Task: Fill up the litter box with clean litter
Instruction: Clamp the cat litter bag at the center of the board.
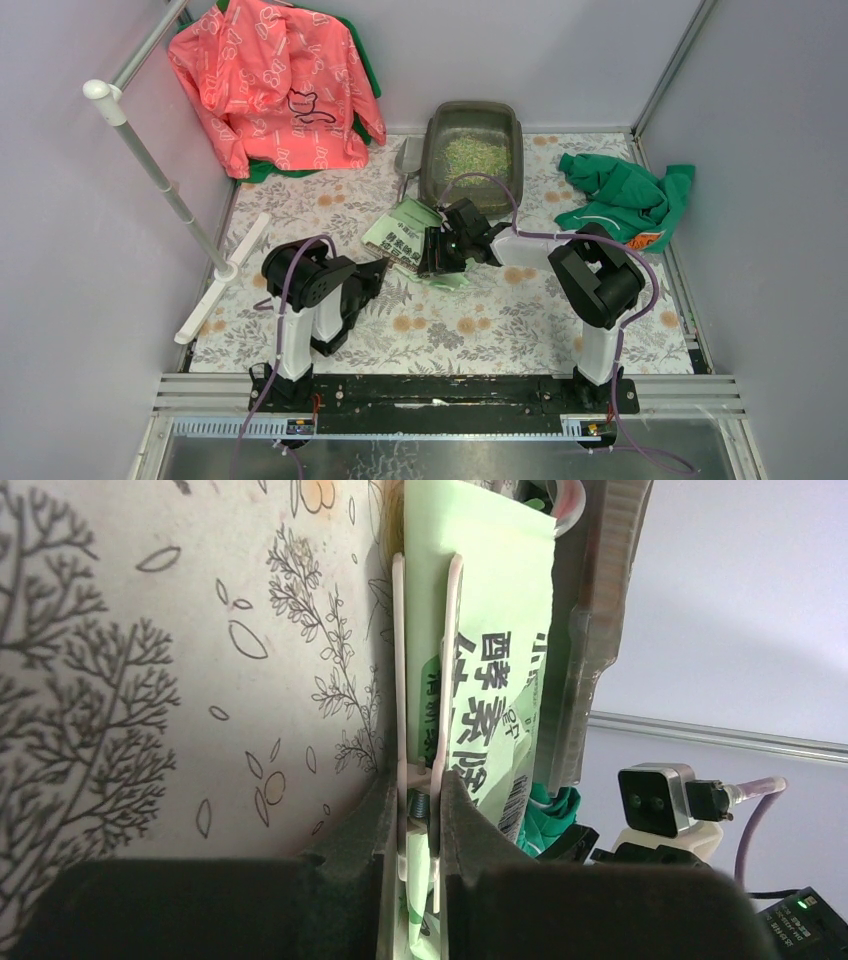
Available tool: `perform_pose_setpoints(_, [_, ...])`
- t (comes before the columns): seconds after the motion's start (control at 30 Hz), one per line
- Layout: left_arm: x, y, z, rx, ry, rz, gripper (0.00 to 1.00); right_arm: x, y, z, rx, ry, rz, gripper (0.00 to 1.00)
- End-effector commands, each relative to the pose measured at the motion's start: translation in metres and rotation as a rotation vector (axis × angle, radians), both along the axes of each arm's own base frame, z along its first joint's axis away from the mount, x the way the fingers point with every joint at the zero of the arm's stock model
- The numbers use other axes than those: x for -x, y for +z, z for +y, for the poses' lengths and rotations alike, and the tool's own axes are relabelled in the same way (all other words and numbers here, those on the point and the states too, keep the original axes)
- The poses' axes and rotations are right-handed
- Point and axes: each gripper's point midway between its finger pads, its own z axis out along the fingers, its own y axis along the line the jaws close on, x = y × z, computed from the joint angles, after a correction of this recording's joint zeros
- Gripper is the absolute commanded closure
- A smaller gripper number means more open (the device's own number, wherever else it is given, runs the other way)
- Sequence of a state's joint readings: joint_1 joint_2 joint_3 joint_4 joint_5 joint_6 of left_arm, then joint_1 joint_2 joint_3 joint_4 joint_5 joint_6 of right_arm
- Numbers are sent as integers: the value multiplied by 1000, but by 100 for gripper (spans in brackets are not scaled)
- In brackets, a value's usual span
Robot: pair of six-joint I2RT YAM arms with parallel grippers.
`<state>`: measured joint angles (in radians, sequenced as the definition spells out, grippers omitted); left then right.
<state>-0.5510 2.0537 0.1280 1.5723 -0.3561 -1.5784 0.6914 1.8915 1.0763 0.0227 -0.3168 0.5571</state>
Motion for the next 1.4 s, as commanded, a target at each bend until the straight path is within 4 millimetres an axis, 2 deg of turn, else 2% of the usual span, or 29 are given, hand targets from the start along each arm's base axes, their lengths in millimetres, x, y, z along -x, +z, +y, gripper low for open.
perform_pose_setpoints(0.0, [28,-37,-24,-160,-219,62,100,9,-22,-10,57,22,50,43])
perform_pose_setpoints(0.43, [36,-45,-41,-196,-348,80,100,10,-25,-12,53,23,57,43])
perform_pose_setpoints(0.77, [43,-53,-67,-189,-517,83,100,12,-24,-19,77,34,51,43])
perform_pose_setpoints(1.13, [50,-63,-64,-174,-591,123,100,17,-22,-24,79,43,50,40])
perform_pose_setpoints(1.2, [50,-65,-62,-169,-598,130,96,17,-19,-25,81,44,46,40])
perform_pose_setpoints(1.3, [49,-66,-59,-172,-603,134,98,17,-16,-26,84,46,40,40])
perform_pose_setpoints(1.37, [49,-65,-60,-167,-612,132,95,17,-15,-26,81,47,40,40])
